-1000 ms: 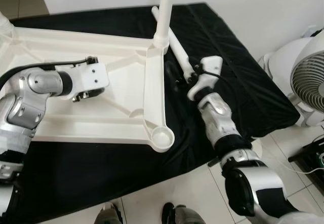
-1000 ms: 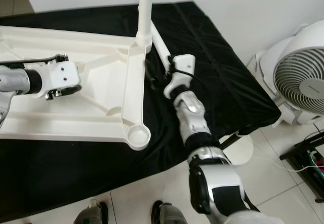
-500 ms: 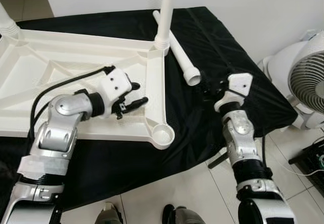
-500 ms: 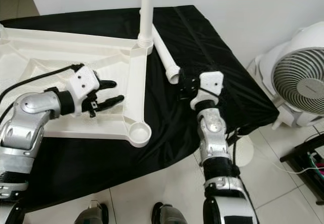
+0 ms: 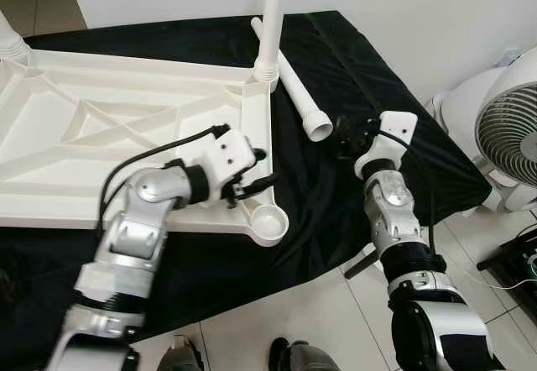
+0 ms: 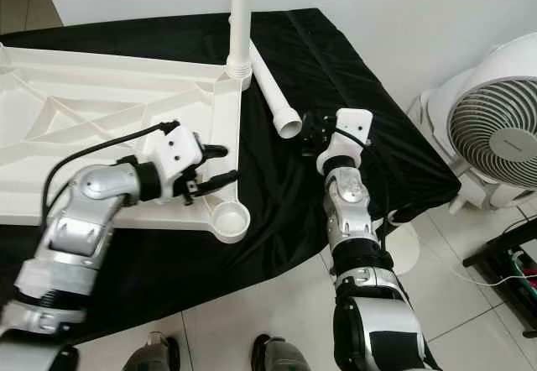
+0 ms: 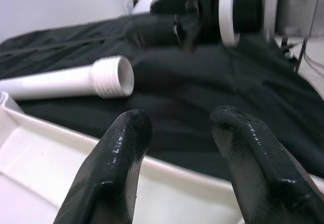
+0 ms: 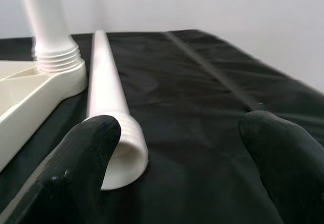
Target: Building children table
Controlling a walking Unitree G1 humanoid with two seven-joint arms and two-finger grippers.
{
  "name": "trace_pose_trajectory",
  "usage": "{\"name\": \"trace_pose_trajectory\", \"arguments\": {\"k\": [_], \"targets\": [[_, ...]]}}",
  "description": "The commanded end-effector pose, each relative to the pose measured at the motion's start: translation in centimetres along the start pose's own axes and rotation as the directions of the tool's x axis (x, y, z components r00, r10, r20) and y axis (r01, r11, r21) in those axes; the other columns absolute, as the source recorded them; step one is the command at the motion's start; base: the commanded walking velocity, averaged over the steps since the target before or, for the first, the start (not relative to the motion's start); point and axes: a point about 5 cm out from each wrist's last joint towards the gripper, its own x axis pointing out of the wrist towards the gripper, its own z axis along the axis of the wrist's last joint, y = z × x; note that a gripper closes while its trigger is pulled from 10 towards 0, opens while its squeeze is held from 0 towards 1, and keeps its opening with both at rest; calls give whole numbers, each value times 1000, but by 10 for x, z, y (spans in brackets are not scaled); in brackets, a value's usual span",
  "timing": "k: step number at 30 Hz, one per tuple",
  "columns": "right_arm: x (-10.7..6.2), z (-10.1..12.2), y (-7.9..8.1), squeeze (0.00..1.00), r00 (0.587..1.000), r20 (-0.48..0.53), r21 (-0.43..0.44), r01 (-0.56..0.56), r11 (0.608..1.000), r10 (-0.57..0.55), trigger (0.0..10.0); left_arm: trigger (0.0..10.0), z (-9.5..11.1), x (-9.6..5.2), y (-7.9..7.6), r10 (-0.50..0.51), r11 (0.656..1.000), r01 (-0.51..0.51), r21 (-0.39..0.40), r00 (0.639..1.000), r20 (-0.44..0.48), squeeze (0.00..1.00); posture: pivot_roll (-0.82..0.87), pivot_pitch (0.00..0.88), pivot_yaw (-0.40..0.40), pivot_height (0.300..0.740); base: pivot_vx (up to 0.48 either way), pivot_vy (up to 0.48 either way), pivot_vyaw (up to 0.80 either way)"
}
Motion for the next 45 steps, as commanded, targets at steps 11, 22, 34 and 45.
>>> {"name": "trace_pose_trajectory", "arguments": {"k": [11, 22, 34, 45], "targets": [[18, 8, -7, 1000, 999, -20, -9, -50, 999, 50, 10000, 10000, 13, 10, -5, 449, 893, -447, -58, 894, 17, 0, 119, 157, -68, 740, 0, 0, 0], [27, 2, -9, 0, 985, -125, -28, -123, 992, 119, 10000, 10000, 30, 16, -18, 437, 899, -436, -27, 900, 9, 0, 146, 202, -76, 740, 0, 0, 0], [32, 9, 7, 0, 969, -95, 2, -230, 973, 229, 10000, 10000, 43, 14, -21, 447, 894, -447, -25, 894, 11, 0, 174, 216, -89, 740, 0, 0, 0], [36, 16, 10, 0, 961, -62, 28, -268, 963, 269, 10000, 10000, 53, 14, -22, 447, 895, -447, -12, 894, 32, 0, 180, 237, -98, 740, 0, 0, 0]]}}
